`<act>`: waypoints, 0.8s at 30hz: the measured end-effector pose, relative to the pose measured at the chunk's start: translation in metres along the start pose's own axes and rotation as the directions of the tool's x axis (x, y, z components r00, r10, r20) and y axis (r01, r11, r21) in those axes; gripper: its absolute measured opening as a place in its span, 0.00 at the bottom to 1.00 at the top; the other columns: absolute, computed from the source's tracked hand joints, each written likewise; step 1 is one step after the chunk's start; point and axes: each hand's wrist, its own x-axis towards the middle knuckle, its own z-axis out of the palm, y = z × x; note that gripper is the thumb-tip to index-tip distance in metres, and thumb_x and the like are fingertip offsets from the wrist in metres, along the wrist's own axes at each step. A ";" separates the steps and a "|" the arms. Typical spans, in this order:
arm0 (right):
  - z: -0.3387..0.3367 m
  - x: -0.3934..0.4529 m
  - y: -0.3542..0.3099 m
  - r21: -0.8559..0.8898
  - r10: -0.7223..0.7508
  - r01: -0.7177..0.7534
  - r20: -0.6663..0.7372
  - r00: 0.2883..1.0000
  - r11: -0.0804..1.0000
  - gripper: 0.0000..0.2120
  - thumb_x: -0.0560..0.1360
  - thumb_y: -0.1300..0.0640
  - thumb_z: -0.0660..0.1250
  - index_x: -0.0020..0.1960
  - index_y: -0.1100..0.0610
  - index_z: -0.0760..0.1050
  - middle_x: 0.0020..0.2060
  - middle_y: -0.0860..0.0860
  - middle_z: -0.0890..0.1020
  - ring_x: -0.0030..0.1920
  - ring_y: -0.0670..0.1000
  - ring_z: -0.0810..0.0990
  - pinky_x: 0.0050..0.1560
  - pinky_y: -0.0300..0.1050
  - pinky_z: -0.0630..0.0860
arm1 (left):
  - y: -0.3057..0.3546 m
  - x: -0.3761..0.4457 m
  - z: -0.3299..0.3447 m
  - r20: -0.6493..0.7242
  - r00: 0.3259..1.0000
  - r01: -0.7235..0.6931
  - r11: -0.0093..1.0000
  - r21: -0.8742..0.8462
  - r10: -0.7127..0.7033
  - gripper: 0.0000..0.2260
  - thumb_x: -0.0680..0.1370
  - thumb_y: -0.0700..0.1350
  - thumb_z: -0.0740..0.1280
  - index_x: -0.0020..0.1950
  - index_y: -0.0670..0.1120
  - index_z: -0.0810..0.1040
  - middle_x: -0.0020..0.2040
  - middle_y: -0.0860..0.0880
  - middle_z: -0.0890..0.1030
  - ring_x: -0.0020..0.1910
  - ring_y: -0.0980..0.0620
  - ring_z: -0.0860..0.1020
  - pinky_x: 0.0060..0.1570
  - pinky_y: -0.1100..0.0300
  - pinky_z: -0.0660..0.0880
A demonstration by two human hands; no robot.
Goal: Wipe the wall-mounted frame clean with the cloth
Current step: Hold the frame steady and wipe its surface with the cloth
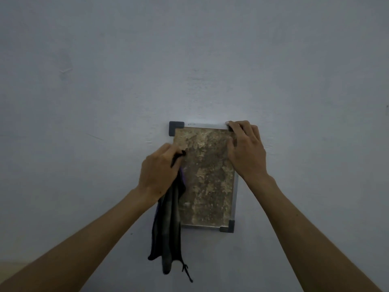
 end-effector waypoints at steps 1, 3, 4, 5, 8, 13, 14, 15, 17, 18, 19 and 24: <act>0.000 0.000 0.000 0.000 0.001 -0.001 0.000 1.000 1.000 0.19 0.80 0.59 0.63 0.70 0.55 0.73 0.62 0.49 0.75 0.65 0.51 0.70 0.45 0.47 0.79 | 0.002 -0.006 0.001 0.068 0.995 -0.082 0.996 0.045 0.078 0.04 0.79 0.45 0.70 0.49 0.45 0.80 0.46 0.50 0.80 0.35 0.50 0.79 0.31 0.57 0.76; 0.001 0.000 0.000 0.004 0.003 -0.003 -0.003 1.000 1.000 0.19 0.80 0.59 0.64 0.70 0.55 0.73 0.62 0.49 0.75 0.65 0.51 0.70 0.45 0.47 0.79 | -0.001 -0.009 -0.002 0.133 0.976 -0.186 0.976 0.116 0.171 0.06 0.80 0.46 0.69 0.48 0.44 0.80 0.45 0.50 0.80 0.30 0.48 0.78 0.25 0.56 0.75; 0.001 -0.001 0.001 0.007 0.003 -0.003 -0.005 1.000 1.000 0.19 0.80 0.60 0.64 0.70 0.55 0.74 0.62 0.49 0.75 0.65 0.51 0.70 0.45 0.47 0.80 | -0.005 -0.006 -0.005 0.105 0.982 -0.170 0.977 0.133 0.156 0.06 0.80 0.47 0.69 0.48 0.44 0.80 0.45 0.50 0.80 0.30 0.48 0.78 0.25 0.56 0.75; 0.001 0.000 0.001 0.009 0.001 -0.001 -0.007 1.000 1.000 0.19 0.80 0.60 0.64 0.70 0.55 0.74 0.62 0.49 0.75 0.65 0.51 0.70 0.45 0.47 0.80 | -0.008 -0.001 -0.008 0.048 0.993 -0.115 0.985 0.129 0.109 0.05 0.80 0.47 0.69 0.49 0.46 0.81 0.45 0.51 0.80 0.32 0.49 0.79 0.27 0.56 0.77; 0.001 -0.001 0.000 0.010 -0.002 0.002 -0.011 1.000 1.000 0.19 0.79 0.60 0.65 0.70 0.55 0.74 0.62 0.49 0.75 0.65 0.51 0.70 0.44 0.47 0.80 | -0.011 0.004 -0.010 -0.065 0.998 0.030 0.998 0.060 -0.026 0.04 0.79 0.47 0.70 0.50 0.47 0.81 0.45 0.52 0.81 0.36 0.51 0.79 0.31 0.55 0.78; 0.002 -0.001 0.000 0.006 0.003 -0.002 -0.012 1.000 1.000 0.19 0.80 0.60 0.65 0.70 0.55 0.74 0.62 0.49 0.75 0.65 0.51 0.70 0.45 0.47 0.79 | -0.003 -0.012 0.003 0.119 0.986 -0.126 0.988 0.087 0.115 0.06 0.81 0.46 0.68 0.47 0.44 0.78 0.44 0.51 0.79 0.32 0.49 0.78 0.29 0.53 0.78; 0.002 -0.001 0.000 0.004 0.003 -0.003 -0.012 1.000 1.000 0.19 0.80 0.59 0.65 0.70 0.55 0.73 0.62 0.49 0.75 0.65 0.51 0.70 0.45 0.46 0.79 | -0.004 -0.011 0.001 0.122 0.985 -0.138 0.985 0.102 0.125 0.07 0.81 0.46 0.68 0.47 0.44 0.78 0.44 0.51 0.79 0.31 0.50 0.78 0.28 0.54 0.77; 0.002 -0.001 0.000 0.003 0.002 -0.002 -0.011 1.000 1.000 0.19 0.80 0.59 0.65 0.70 0.55 0.73 0.62 0.48 0.75 0.65 0.51 0.70 0.44 0.46 0.79 | -0.005 -0.009 -0.001 0.097 0.989 -0.118 0.987 0.109 0.108 0.06 0.80 0.46 0.68 0.47 0.45 0.78 0.44 0.51 0.79 0.31 0.51 0.77 0.28 0.56 0.76; 0.002 -0.002 0.000 0.004 -0.001 0.001 -0.011 1.000 1.000 0.19 0.80 0.59 0.65 0.70 0.55 0.73 0.62 0.48 0.75 0.65 0.51 0.70 0.44 0.46 0.79 | -0.008 -0.003 -0.006 0.003 1.000 -0.017 0.996 0.092 0.017 0.04 0.79 0.46 0.70 0.47 0.46 0.80 0.43 0.53 0.80 0.32 0.52 0.77 0.28 0.59 0.74; 0.002 -0.002 0.000 0.006 -0.001 0.001 -0.011 1.000 1.000 0.19 0.80 0.59 0.65 0.70 0.55 0.73 0.62 0.48 0.75 0.65 0.51 0.70 0.44 0.46 0.79 | -0.008 -0.002 -0.006 -0.029 0.999 0.034 0.997 0.072 -0.032 0.04 0.79 0.46 0.70 0.47 0.47 0.80 0.42 0.53 0.80 0.33 0.52 0.77 0.29 0.58 0.75; 0.002 -0.002 0.000 0.007 0.000 0.000 -0.011 1.000 1.000 0.19 0.80 0.59 0.65 0.70 0.55 0.73 0.62 0.48 0.75 0.65 0.51 0.70 0.44 0.46 0.79 | -0.006 -0.004 -0.003 -0.039 0.997 0.063 0.997 0.053 -0.061 0.04 0.79 0.46 0.70 0.46 0.46 0.80 0.42 0.52 0.80 0.33 0.52 0.77 0.29 0.58 0.75; 0.003 -0.002 -0.001 0.009 0.009 -0.009 -0.013 1.000 1.000 0.19 0.80 0.59 0.64 0.70 0.55 0.73 0.63 0.49 0.75 0.66 0.51 0.70 0.45 0.48 0.80 | 0.001 -0.017 0.008 0.100 0.994 -0.056 0.997 0.045 0.051 0.06 0.79 0.45 0.70 0.45 0.44 0.79 0.43 0.50 0.80 0.32 0.50 0.78 0.30 0.58 0.77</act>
